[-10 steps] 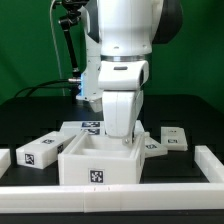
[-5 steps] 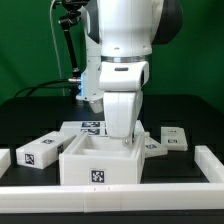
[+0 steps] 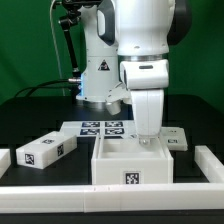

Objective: Assemble cabinet

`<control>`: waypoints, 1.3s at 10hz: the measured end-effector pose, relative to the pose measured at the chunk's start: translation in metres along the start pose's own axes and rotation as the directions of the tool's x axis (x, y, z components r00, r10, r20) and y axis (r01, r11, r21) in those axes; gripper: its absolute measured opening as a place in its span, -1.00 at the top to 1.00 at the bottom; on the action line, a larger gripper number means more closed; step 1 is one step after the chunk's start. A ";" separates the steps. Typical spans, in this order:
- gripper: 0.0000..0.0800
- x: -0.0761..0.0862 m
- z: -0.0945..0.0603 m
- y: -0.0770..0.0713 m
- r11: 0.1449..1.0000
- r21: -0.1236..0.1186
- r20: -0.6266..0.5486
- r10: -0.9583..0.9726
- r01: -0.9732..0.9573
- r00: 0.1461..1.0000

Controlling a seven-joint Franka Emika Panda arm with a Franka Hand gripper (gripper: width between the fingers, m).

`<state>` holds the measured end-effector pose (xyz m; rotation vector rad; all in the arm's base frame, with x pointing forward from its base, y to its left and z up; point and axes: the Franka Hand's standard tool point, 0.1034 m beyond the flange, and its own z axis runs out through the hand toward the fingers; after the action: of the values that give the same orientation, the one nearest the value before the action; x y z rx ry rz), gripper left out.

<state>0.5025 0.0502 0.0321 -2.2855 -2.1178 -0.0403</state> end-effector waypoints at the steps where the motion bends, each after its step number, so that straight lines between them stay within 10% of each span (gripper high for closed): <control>1: 0.91 0.000 0.000 0.000 1.000 0.001 0.000 0.000 0.000 1.000; 8: 0.91 0.065 0.003 0.008 0.999 -0.011 -0.036 -0.040 0.039 0.999; 13: 0.91 0.064 0.001 0.014 1.000 0.003 -0.027 -0.027 0.027 0.999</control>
Offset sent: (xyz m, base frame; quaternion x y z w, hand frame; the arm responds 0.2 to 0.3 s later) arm 0.0070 0.0434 -0.0050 0.0317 0.0097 0.0049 0.9994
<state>0.5212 0.1128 0.0330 -2.2414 -2.1341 -0.0684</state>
